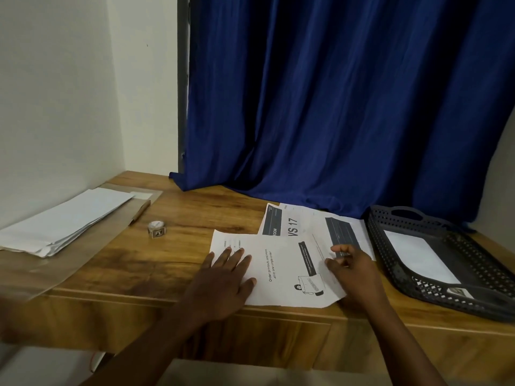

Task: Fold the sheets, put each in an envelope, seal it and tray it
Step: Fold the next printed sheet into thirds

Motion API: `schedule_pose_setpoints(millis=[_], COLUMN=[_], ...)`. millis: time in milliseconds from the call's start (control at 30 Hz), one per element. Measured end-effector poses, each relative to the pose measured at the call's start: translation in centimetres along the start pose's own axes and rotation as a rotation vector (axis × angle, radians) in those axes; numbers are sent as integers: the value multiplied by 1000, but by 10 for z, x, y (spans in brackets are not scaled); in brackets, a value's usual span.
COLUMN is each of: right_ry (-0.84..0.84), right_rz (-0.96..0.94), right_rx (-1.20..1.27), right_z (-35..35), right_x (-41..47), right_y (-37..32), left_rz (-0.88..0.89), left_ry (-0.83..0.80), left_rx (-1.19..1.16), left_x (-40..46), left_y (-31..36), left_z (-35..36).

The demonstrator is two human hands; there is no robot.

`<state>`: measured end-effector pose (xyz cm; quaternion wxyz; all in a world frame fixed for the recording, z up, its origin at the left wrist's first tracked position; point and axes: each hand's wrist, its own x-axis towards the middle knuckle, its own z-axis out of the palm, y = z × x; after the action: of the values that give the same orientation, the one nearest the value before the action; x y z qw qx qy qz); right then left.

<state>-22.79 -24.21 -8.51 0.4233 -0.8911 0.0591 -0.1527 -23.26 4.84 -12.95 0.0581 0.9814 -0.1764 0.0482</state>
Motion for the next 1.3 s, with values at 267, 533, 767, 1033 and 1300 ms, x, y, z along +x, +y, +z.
schedule_pose_setpoints(millis=[267, 533, 767, 1033, 1300], right_ry=[-143, -342, -369, -390, -442], right_rz=[32, -29, -132, -374, -594], right_rx=[326, 492, 420, -158, -504], right_z=[-14, 20, 55, 60, 61], right_x=[0, -18, -17, -17, -52], right_y=[-62, -120, -118, -61, -51], left_rz=[-4, 1, -417, -361, -404], left_ry=[-27, -60, 608, 601, 753], left_rx=[-7, -75, -1291, -1298, -1295], left_x=[-1, -3, -9, -16, -23], left_y=[3, 1, -27, -23, -18], left_z=[-3, -8, -16, -22, -29])
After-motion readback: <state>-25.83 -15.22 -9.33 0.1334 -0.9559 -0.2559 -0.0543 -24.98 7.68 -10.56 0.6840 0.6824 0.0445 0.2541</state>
